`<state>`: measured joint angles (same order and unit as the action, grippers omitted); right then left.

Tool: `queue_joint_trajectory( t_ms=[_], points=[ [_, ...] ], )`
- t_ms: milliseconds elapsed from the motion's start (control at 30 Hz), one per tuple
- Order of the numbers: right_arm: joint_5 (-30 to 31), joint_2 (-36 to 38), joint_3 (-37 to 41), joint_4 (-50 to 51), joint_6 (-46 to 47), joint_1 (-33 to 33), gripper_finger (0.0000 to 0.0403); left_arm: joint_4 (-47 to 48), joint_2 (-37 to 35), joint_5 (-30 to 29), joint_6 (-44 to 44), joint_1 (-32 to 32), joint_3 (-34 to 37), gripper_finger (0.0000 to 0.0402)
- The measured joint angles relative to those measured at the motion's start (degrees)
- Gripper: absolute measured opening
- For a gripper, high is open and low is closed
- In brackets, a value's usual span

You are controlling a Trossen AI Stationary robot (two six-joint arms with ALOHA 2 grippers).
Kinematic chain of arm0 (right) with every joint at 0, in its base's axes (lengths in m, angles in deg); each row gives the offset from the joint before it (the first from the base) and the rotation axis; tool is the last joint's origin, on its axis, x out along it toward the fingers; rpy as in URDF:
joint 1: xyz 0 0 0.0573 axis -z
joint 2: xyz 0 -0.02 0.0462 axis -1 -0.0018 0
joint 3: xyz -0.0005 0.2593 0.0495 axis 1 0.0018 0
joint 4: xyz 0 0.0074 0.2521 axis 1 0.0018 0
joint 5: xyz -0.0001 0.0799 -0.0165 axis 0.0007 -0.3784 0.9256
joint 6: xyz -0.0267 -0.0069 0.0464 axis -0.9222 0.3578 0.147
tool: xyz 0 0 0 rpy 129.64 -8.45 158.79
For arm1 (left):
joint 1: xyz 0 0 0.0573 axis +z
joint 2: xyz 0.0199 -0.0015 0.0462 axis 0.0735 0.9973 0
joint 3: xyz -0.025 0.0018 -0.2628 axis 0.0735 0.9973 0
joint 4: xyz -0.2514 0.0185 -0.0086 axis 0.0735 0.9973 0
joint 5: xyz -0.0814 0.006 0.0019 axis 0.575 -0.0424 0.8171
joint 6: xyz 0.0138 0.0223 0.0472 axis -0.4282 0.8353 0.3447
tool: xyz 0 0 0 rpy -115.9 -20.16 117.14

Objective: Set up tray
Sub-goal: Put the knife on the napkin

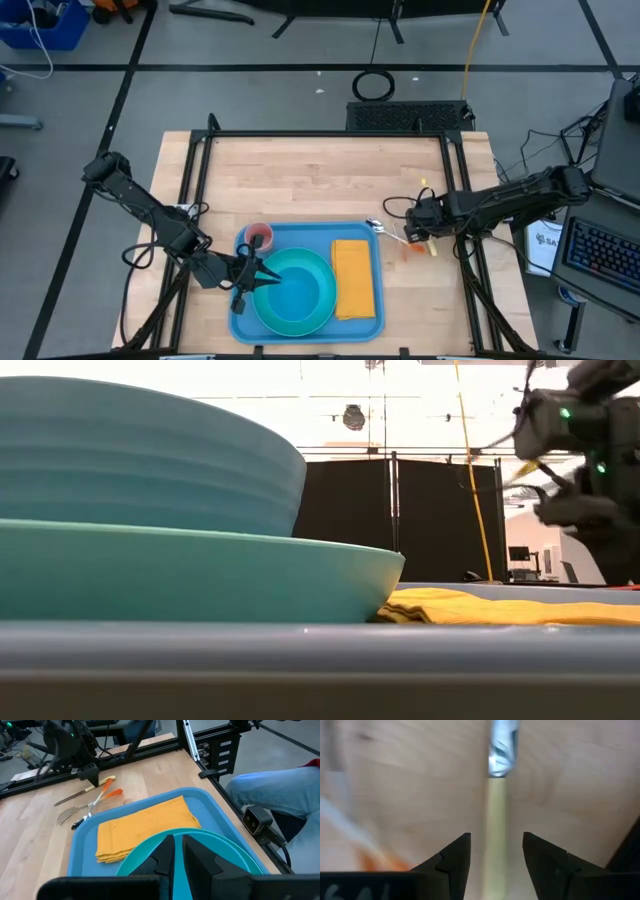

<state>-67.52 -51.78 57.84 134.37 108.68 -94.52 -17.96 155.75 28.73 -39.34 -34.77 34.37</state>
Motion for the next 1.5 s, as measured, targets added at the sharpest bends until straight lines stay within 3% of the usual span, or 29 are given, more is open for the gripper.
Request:
queue_joint_trajectory(
  t_ms=[167, 433, 800, 1133, 1500],
  points=[
    [-1.34, 0.28, 4.93, -6.79, -1.02, 0.04, 0.0170, 0.04, 0.00, 0.00, 0.00, 0.00, 0.00, 0.0042],
    [-2.03, 0.31, 6.30, -6.78, -2.19, 0.05, 0.0147, 0.02, 0.02, 0.00, 0.00, 0.00, 0.00, 0.0042],
    [-2.52, 0.31, 6.38, -9.04, -3.63, 0.04, 0.0042, 0.37, 0.01, 0.00, -0.24, 0.00, 0.00, 0.0042],
    [-1.07, 1.54, 6.40, -9.04, -3.43, 0.00, 0.0042, 0.37, 0.02, 0.00, -0.23, 0.00, 0.00, 0.0042],
    [4.75, 6.42, 1.93, -9.23, -3.05, -0.07, 0.0042, 0.42, 0.02, 0.00, -0.17, 0.00, 0.00, 0.0042]
  ],
)
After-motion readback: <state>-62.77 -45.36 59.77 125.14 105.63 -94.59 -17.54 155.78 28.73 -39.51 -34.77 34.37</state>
